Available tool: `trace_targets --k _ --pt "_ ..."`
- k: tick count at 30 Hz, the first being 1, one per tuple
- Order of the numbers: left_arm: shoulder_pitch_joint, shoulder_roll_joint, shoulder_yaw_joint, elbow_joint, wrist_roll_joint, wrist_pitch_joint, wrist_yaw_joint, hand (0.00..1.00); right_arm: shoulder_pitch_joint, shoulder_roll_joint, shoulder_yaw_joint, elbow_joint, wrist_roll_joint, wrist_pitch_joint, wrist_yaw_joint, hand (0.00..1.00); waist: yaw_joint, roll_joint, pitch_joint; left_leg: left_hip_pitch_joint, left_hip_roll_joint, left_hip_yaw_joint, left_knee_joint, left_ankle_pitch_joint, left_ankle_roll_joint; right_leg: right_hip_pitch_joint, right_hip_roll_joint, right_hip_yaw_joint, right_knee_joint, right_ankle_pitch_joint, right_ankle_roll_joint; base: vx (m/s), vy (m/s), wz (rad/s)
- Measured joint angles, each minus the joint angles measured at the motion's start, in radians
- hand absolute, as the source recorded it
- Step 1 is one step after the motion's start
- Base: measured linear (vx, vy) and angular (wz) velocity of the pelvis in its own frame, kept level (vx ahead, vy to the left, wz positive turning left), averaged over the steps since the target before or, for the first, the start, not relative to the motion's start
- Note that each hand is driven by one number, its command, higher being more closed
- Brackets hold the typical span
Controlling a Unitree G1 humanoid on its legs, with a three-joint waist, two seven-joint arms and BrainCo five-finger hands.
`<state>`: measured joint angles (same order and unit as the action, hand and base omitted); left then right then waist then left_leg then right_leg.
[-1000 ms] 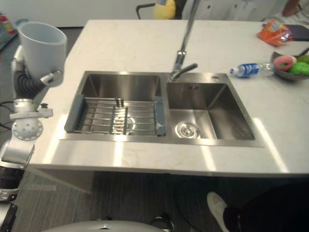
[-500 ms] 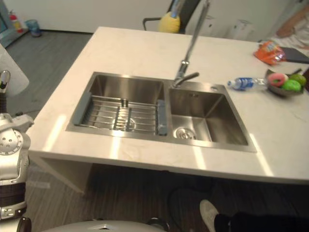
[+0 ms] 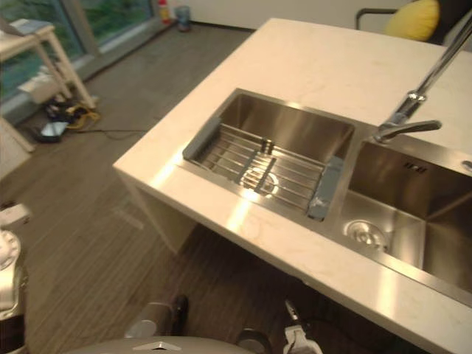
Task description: Walk over to the sink, pick up the cup, carry it to the dishwasher, place the cup inside the dishwasher, then close the dishwasher door
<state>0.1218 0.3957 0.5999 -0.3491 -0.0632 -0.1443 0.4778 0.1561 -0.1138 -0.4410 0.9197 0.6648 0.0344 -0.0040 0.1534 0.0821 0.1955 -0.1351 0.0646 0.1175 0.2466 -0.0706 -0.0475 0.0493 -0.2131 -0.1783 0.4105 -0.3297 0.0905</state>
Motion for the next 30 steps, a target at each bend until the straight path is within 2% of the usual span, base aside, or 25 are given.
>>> trace_targets --k 2,3,4,5,6,7,8,9,10,11,12,13,14,15,16,18,19,20,22,23,24,25,26,28,30 --pt "0.001 0.059 0.112 -0.010 -0.041 -0.048 -0.004 1.00 0.017 -0.003 0.014 0.002 -0.024 0.011 -0.006 0.00 0.012 -0.013 -0.004 -0.005 0.003 0.027 -0.005 0.020 0.040 -0.005 -0.047 -0.040 0.001 0.006 0.003 -0.07 -0.026 0.66" --pt "0.010 0.090 0.166 -0.030 -0.069 -0.077 -0.004 1.00 0.024 -0.007 0.035 0.002 -0.045 0.011 -0.008 0.00 0.018 -0.017 -0.013 -0.001 0.016 0.036 -0.004 0.034 0.061 -0.007 -0.079 -0.066 0.002 0.016 0.022 -0.01 0.082 0.69" --pt "0.027 0.110 0.193 -0.050 -0.100 -0.119 -0.007 1.00 0.036 -0.016 0.062 0.001 -0.061 0.010 -0.010 0.00 0.020 -0.006 -0.039 0.011 0.048 0.057 -0.006 0.080 0.117 -0.012 -0.100 -0.101 0.018 0.029 0.046 0.04 0.086 0.71" --pt "0.042 0.116 0.195 -0.061 -0.117 -0.138 -0.012 1.00 0.044 -0.023 0.077 0.000 -0.069 0.007 -0.012 0.00 0.024 0.010 -0.052 0.017 0.062 0.069 -0.017 0.140 0.133 -0.018 -0.105 -0.121 0.043 0.029 0.048 0.05 0.087 1.04" --pt "0.042 0.121 0.183 -0.066 -0.152 -0.174 -0.035 1.00 0.044 -0.025 0.083 0.006 -0.083 0.007 -0.024 0.00 0.010 0.011 -0.063 -0.006 0.009 0.101 -0.022 0.191 0.107 -0.035 -0.150 -0.156 0.097 0.011 0.020 -0.01 0.064 1.51" --pt "0.029 0.111 0.157 -0.062 -0.174 -0.197 -0.062 1.00 0.028 -0.012 0.085 0.011 -0.087 -0.001 -0.031 0.00 -0.001 0.011 -0.065 -0.052 -0.022 0.106 -0.034 0.260 0.182 -0.053 -0.126 -0.167 0.107 -0.031 -0.020 -0.09 0.046 1.78" --pt "0.012 0.105 0.140 -0.057 -0.181 -0.202 -0.074 1.00 0.020 -0.004 0.087 0.013 -0.088 -0.005 -0.030 0.00 -0.001 0.003 -0.062 -0.076 -0.048 0.104 -0.050 0.321 0.201 -0.059 -0.102 -0.183 0.091 -0.036 -0.040 -0.17 -0.031 2.22" --pt "-0.033 0.077 0.096 -0.043 -0.187 -0.202 -0.089 1.00 0.019 0.002 0.086 0.026 -0.090 -0.012 -0.030 0.00 -0.027 -0.002 -0.056 -0.097 -0.097 0.086 -0.093 0.452 0.173 -0.032 -0.090 -0.201 0.069 -0.036 -0.055 -0.18 0.031 2.40" --pt "-0.067 0.036 0.078 -0.042 -0.190 -0.205 -0.097 1.00 0.022 0.012 0.084 0.055 -0.094 -0.014 -0.039 0.00 -0.030 -0.024 -0.041 -0.072 -0.086 0.165 -0.092 0.426 0.200 0.032 -0.151 -0.325 0.049 0.006 -0.011 -0.16 0.034 2.21" --pt "-0.064 0.019 0.073 -0.045 -0.190 -0.219 -0.091 1.00 0.041 0.013 0.086 0.057 -0.099 -0.018 -0.062 0.00 -0.009 -0.027 -0.040 -0.054 -0.012 0.297 -0.007 0.274 0.208 0.074 -0.171 -0.399 0.047 0.012 0.001 -0.07 0.066 1.60" --pt "-0.072 0.014 0.062 -0.045 -0.196 -0.226 -0.085 1.00 0.078 0.016 0.087 0.032 -0.094 -0.030 -0.063 0.00 -0.004 -0.039 -0.040 -0.029 0.059 0.403 0.072 0.184 0.180 0.121 -0.196 -0.477 0.032 0.019 0.014 -0.01 0.000 1.22" --pt "-0.073 0.014 0.039 -0.051 -0.192 -0.231 -0.085 1.00 0.105 0.012 0.086 -0.001 -0.075 -0.040 -0.066 0.00 -0.012 -0.057 -0.043 0.003 0.122 0.463 0.127 0.147 0.153 0.158 -0.231 -0.533 0.016 0.028 0.027 0.01 0.086 1.42" --pt "-0.074 0.014 0.014 -0.055 -0.178 -0.229 -0.085 1.00 0.131 -0.006 0.085 -0.006 -0.065 -0.052 -0.069 0.00 -0.020 -0.063 -0.044 0.015 0.159 0.441 0.167 0.137 0.131 0.166 -0.262 -0.548 0.011 0.037 0.041 -0.02 0.175 1.16" --pt "-0.076 0.015 0.001 -0.054 -0.165 -0.222 -0.085 1.00 0.131 -0.017 0.084 0.000 -0.065 -0.053 -0.071 0.00 -0.025 -0.061 -0.045 0.019 0.164 0.395 0.178 0.140 0.123 0.161 -0.272 -0.541 0.011 0.037 0.051 -0.06 0.362 1.09" --pt "-0.081 0.016 -0.023 -0.039 -0.133 -0.187 -0.088 1.00 0.125 -0.042 0.085 0.004 -0.080 -0.049 -0.071 0.00 -0.048 -0.047 -0.052 0.054 0.146 0.271 0.171 0.191 0.097 0.147 -0.265 -0.466 -0.006 0.035 0.085 -0.06 0.345 0.87" --pt "-0.071 0.012 -0.023 -0.013 -0.112 -0.151 -0.089 1.00 0.123 -0.061 0.085 0.015 -0.099 -0.039 -0.071 0.00 -0.076 -0.031 -0.069 0.099 0.079 0.205 0.059 0.127 0.000 0.132 -0.259 -0.402 -0.028 0.050 0.106 -0.03 0.319 0.98" --pt "-0.057 0.006 -0.023 0.001 -0.108 -0.141 -0.089 1.00 0.119 -0.064 0.079 0.037 -0.108 -0.035 -0.066 0.00 -0.095 -0.010 -0.086 0.118 0.051 0.207 -0.030 0.082 -0.024 0.144 -0.252 -0.401 -0.077 0.098 0.115 0.07 0.467 0.93" --pt "-0.038 -0.014 -0.018 0.014 -0.108 -0.141 -0.090 1.00 0.095 -0.045 0.077 0.049 -0.115 -0.027 -0.063 0.00 -0.091 -0.009 -0.091 0.128 0.028 0.207 -0.105 0.065 -0.041 0.151 -0.237 -0.408 -0.145 0.175 0.133 0.07 0.400 0.64" --pt "-0.023 -0.035 -0.018 0.048 -0.111 -0.132 -0.099 1.00 0.059 -0.002 0.076 0.053 -0.123 -0.019 -0.062 0.00 -0.059 -0.025 -0.088 0.139 0.006 0.208 -0.133 0.069 -0.025 0.165 -0.224 -0.405 -0.216 0.296 0.106 0.09 0.303 0.07" --pt "-0.023 -0.035 -0.018 0.066 -0.113 -0.128 -0.107 1.00 0.052 0.009 0.076 0.056 -0.124 -0.018 -0.067 0.00 -0.056 -0.032 -0.091 0.143 0.001 0.199 -0.135 0.066 -0.021 0.167 -0.224 -0.398 -0.213 0.320 0.090 0.10 0.314 0.18" --pt "-0.023 -0.035 -0.036 0.093 -0.130 -0.126 -0.121 1.00 0.054 0.012 0.071 0.070 -0.123 -0.019 -0.068 0.00 -0.056 -0.037 -0.096 0.160 -0.010 0.152 -0.154 0.061 -0.014 0.159 -0.227 -0.347 -0.155 0.355 0.043 0.09 0.239 0.81" --pt "-0.036 -0.036 -0.088 0.121 -0.146 -0.127 -0.128 1.00 0.059 0.015 0.037 0.072 -0.123 -0.024 -0.063 0.00 -0.080 -0.033 -0.098 0.166 -0.012 0.082 -0.169 0.062 -0.004 0.120 -0.213 -0.216 -0.038 0.327 -0.015 0.05 0.104 1.43" --pt "-0.061 -0.042 -0.136 0.146 -0.171 -0.130 -0.148 1.00 0.074 0.026 0.029 0.079 -0.122 -0.010 -0.064 0.00 -0.107 -0.034 -0.102 0.150 -0.009 0.009 -0.173 0.062 -0.001 0.108 -0.144 -0.088 -0.013 0.204 -0.030 0.02 0.011 2.01" --pt "-0.098 -0.114 -0.230 0.176 -0.200 -0.135 -0.195 1.00 0.129 0.074 0.047 0.082 -0.121 0.004 -0.067 0.00 -0.139 -0.066 -0.109 0.126 -0.024 -0.145 -0.184 0.072 0.007 0.070 0.022 0.141 -0.025 0.061 -0.029 0.01 -0.078 2.10" --pt "-0.069 -0.193 -0.283 0.178 -0.218 -0.135 -0.222 1.00 0.165 0.110 0.056 0.081 -0.118 -0.001 -0.061 0.00 -0.138 -0.080 -0.109 0.122 -0.037 -0.218 -0.179 0.076 0.006 0.028 0.105 0.242 -0.062 0.038 -0.017 0.03 -0.105 1.50"
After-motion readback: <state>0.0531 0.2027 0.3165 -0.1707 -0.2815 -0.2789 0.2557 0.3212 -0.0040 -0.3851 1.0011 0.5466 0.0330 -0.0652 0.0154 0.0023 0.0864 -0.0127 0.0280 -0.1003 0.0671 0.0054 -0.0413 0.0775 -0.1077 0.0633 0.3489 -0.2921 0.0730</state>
